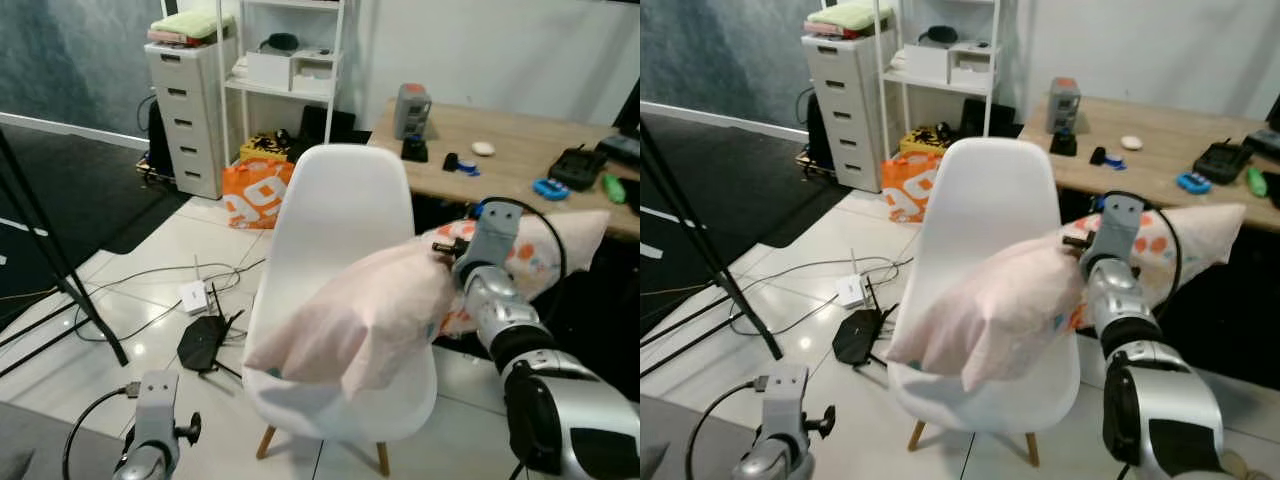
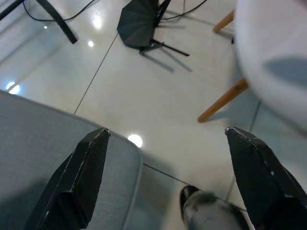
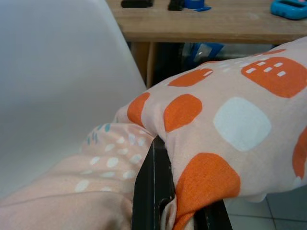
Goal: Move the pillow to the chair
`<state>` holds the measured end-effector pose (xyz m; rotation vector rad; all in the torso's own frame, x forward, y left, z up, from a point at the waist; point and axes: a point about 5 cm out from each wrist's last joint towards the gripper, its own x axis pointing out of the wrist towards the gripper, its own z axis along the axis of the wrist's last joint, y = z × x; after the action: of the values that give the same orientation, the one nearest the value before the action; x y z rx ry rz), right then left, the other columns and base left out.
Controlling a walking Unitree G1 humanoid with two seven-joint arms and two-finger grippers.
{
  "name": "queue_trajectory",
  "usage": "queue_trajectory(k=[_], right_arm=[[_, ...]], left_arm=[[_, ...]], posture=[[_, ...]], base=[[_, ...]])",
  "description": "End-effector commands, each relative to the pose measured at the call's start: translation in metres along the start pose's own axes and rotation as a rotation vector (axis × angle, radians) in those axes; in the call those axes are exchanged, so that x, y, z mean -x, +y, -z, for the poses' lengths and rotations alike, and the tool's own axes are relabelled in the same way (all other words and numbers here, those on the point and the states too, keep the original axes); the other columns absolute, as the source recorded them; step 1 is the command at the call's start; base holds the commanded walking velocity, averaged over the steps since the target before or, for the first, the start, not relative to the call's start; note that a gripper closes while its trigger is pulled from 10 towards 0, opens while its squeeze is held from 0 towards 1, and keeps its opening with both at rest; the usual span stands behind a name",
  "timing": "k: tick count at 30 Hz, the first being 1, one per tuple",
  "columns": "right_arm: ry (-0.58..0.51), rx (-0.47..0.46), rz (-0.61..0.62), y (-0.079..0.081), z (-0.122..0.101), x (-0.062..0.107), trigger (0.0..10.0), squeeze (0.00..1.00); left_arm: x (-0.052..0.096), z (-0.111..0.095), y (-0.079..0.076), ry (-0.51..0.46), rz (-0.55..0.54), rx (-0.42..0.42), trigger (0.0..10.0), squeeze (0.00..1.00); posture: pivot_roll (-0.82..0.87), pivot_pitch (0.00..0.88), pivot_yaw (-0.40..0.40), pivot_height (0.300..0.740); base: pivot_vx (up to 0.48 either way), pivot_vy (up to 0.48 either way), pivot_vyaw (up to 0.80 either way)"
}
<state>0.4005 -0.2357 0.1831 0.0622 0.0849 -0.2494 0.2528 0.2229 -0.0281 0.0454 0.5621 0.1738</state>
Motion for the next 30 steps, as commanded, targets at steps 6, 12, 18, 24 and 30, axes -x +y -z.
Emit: queue_trajectory(k=[6,12,18,24,30], right_arm=[[-0.129,-0.004,0.057,-0.011,-0.039,-0.004,10.0,0.0],[-0.104,-0.106,0.047,-0.01,-0.04,-0.006,10.0,0.0],[-0.058,-0.219,-0.227,0.032,-0.033,-0.004,10.0,0.0],[-0.027,-0.24,-0.405,0.067,-0.025,0.002,10.0,0.0],[-0.029,-0.364,-0.328,0.062,-0.029,0.0,10.0,0.0]], left_arm=[[0.003,0.007,0.005,0.016,-0.008,-0.022,10.0,0.0],[0.006,0.011,0.014,0.021,-0.021,-0.039,10.0,0.0],[0.008,0.016,0.021,0.032,-0.027,-0.055,10.0,0.0],[0.01,0.019,0.025,0.039,-0.029,-0.067,10.0,0.0],[0.011,0.021,0.027,0.044,-0.03,-0.072,10.0,0.0]], posture=[[-0.1,0.056,-0.017,0.57],[-0.08,0.076,0.018,0.545],[-0.08,0.093,0.04,0.53],[-0.07,0.092,0.053,0.515],[-0.07,0.084,0.056,0.5]], base=[[0.0,0.0,0.0],[0.0,0.0,0.0],[0.0,0.0,0.0],[0.0,0.0,0.0],[0.0,0.0,0.0]])
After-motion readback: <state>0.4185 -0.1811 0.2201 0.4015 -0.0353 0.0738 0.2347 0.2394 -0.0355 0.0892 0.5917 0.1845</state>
